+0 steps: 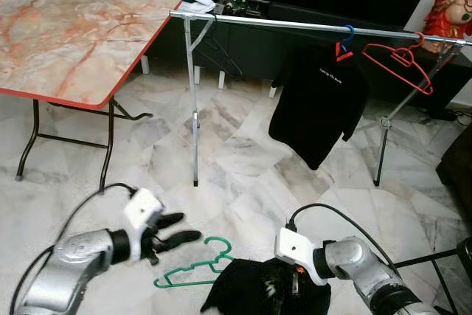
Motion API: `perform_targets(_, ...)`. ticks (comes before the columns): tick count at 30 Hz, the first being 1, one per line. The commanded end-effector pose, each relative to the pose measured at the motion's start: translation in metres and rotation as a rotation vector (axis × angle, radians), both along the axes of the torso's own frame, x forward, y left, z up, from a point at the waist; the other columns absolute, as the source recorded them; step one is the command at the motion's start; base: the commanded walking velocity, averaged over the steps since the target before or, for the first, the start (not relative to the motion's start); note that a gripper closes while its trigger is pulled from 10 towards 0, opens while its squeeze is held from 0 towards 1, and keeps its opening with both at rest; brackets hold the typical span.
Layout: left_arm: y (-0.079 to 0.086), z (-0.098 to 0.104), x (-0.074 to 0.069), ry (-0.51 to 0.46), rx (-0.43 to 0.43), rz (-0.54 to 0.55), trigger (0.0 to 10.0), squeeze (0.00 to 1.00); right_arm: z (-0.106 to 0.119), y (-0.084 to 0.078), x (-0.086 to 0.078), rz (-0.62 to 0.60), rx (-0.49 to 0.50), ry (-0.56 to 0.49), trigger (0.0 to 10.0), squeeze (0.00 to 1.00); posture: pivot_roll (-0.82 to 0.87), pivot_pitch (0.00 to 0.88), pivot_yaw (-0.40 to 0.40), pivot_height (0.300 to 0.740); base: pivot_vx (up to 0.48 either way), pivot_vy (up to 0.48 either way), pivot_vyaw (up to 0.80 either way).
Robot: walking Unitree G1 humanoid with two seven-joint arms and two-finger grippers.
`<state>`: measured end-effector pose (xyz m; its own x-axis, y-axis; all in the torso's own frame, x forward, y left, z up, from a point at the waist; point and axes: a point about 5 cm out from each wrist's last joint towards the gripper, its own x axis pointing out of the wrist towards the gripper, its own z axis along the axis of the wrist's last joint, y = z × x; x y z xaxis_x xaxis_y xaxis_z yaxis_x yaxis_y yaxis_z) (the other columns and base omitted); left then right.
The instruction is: Hang hanger
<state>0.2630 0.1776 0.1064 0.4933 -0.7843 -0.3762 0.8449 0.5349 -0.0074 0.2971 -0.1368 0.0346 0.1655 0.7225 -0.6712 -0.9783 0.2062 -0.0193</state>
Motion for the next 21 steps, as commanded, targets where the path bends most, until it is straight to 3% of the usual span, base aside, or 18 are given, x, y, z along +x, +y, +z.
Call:
perform_targets(1, -0.001, -0.013, -0.010, 0.052, 0.116, -0.068, 10.0, 0.00, 0.006, 0.004, 0.004, 0.024, 0.012, -0.030, 10.0, 0.00, 0.13, 0.056, -0.135, 0.740, 0.000, 0.000, 0.00)
perform_targets(7, 0.012, -0.035, -0.012, 0.085, 0.312, -0.059, 10.0, 0.00, 0.007, 0.005, 0.004, 0.039, 0.026, -0.036, 10.0, 0.00, 0.13, 0.055, -0.127, 0.740, 0.000, 0.000, 0.00)
perform_targets(14, 0.009, -0.041, -0.006, 0.064, 0.293, 0.011, 10.0, 0.00, 0.009, 0.011, 0.000, 0.092, 0.092, -0.004, 10.0, 0.00, 0.12, 0.050, -0.111, 0.740, 0.000, 0.000, 0.00)
perform_targets(21, 0.000, -0.045, -0.009, 0.082, 0.252, -0.037, 10.0, 0.00, 0.007, 0.009, -0.006, 0.127, 0.095, 0.020, 10.0, 0.00, 0.11, 0.050, -0.110, 0.740, 0.000, 0.000, 0.00)
